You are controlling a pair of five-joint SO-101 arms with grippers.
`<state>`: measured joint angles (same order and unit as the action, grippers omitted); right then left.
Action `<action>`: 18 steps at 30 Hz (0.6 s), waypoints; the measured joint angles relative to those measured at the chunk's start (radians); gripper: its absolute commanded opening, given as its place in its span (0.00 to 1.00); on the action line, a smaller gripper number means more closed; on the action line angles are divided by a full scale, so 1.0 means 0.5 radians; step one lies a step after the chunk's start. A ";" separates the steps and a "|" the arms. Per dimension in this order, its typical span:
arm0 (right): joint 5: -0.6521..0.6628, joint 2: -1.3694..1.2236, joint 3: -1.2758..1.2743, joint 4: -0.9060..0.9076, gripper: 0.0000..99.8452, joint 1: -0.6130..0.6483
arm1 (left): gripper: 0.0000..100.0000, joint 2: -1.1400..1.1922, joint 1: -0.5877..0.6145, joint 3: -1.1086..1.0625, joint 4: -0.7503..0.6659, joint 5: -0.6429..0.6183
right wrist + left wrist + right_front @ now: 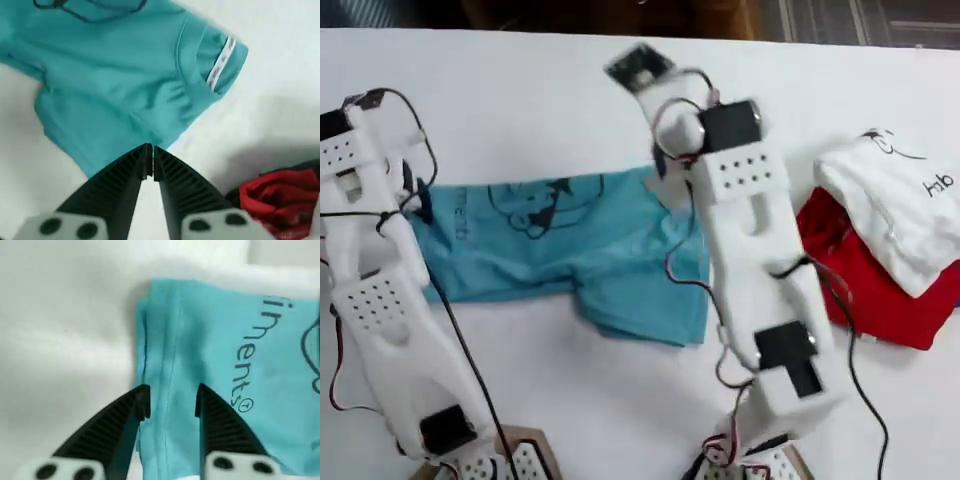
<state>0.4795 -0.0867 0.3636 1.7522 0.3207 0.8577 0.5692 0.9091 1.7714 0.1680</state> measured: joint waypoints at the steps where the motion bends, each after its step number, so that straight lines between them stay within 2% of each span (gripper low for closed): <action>1: 0.049 0.064 -0.138 0.000 0.02 -0.025 | 0.18 0.000 0.000 0.000 0.003 0.015; 5: 0.258 0.334 -0.694 -0.110 0.05 -0.064 | 0.18 -0.009 -0.015 -0.071 0.003 0.037; 12: 0.574 0.736 -1.777 -0.540 0.29 0.126 | 0.18 -0.276 -0.239 -0.666 0.000 0.037; 15: 0.792 0.835 -2.068 -0.657 0.29 0.242 | 0.18 -0.405 -0.328 -0.908 -0.052 0.150; 18: 0.856 0.868 -2.176 -0.733 0.27 0.316 | 0.17 -0.522 -0.387 -1.151 -0.178 0.212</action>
<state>0.9076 0.3475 -0.7242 1.3855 0.4787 0.5969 0.3759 0.3337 1.6824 0.2739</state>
